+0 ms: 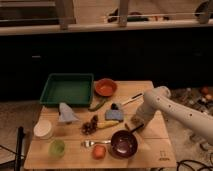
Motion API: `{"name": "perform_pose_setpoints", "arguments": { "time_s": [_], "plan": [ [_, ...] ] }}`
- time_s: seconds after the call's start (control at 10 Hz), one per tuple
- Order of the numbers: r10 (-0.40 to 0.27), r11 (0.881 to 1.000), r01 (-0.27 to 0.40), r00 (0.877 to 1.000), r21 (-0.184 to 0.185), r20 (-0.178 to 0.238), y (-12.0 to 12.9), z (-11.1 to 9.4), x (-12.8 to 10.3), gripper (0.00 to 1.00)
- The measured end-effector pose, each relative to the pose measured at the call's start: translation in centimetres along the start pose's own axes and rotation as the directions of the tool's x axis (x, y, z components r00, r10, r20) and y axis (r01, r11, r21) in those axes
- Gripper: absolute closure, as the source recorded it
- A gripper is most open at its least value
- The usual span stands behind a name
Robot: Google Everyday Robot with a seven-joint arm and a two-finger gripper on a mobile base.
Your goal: Place eraser in tray
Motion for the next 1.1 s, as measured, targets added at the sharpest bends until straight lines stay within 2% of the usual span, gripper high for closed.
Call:
{"name": "perform_pose_setpoints", "arguments": {
  "time_s": [0.2, 1.1],
  "plan": [
    [-0.001, 1.0, 0.001, 1.0, -0.001, -0.002, -0.2, -0.1, 0.3, 0.98],
    [-0.019, 1.0, 0.018, 1.0, -0.014, -0.023, -1.8, -2.9, 1.6, 1.0]
  ]
}}
